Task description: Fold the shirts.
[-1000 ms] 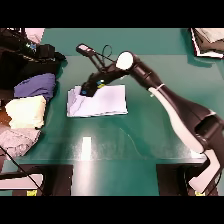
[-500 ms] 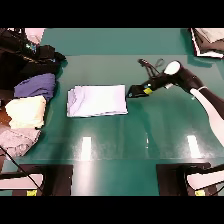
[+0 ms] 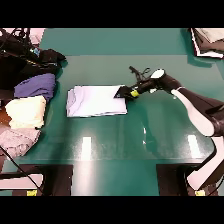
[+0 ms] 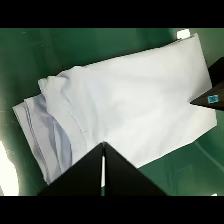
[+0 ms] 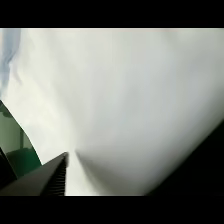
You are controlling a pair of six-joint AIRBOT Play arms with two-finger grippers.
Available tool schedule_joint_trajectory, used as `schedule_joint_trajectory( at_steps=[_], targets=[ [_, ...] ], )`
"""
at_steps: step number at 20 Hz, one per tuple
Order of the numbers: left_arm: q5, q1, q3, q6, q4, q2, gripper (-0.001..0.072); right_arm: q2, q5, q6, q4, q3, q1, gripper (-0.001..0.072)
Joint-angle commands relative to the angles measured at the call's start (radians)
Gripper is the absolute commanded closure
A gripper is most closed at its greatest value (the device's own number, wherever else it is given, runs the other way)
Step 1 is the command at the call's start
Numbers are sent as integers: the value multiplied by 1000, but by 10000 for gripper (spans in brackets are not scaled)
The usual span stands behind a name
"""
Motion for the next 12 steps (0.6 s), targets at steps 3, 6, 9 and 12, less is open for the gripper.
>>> schedule_joint_trajectory(
  at_steps=[3,6,9,12],
  targets=[
    [-11,0,-4,0,0,1,685,-62,-63,-56,39,69,75,689],
    [-34,0,-4,0,0,1,685,-16,-32,-58,-9,68,38,692],
    [-45,0,-4,0,0,1,686,146,-54,-47,-117,-22,-85,692],
    [-40,0,-4,0,0,1,686,357,-119,-43,-161,-201,-299,692]
  ],
)
